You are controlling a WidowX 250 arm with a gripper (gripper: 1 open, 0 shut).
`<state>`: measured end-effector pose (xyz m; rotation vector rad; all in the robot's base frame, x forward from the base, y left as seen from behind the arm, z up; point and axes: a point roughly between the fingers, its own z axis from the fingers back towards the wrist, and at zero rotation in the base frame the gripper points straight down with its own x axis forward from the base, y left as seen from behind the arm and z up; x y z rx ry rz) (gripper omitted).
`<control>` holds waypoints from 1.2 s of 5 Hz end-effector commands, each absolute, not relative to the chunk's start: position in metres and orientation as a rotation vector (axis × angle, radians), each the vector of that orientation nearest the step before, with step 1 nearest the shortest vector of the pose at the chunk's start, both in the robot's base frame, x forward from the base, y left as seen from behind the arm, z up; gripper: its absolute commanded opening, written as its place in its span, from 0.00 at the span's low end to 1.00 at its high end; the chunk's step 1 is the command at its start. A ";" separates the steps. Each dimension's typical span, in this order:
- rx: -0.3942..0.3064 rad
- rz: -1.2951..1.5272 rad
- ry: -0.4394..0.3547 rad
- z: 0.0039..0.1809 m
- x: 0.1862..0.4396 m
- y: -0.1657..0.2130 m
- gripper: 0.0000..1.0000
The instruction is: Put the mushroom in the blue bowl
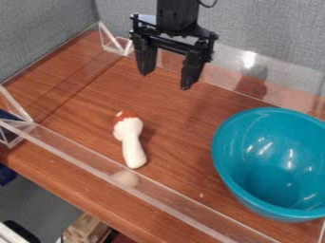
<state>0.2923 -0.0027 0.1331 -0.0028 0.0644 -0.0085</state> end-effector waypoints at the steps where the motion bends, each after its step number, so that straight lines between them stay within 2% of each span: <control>1: -0.004 0.002 0.077 0.127 0.291 -0.003 1.00; 6: -0.018 0.185 0.071 0.096 0.263 0.003 1.00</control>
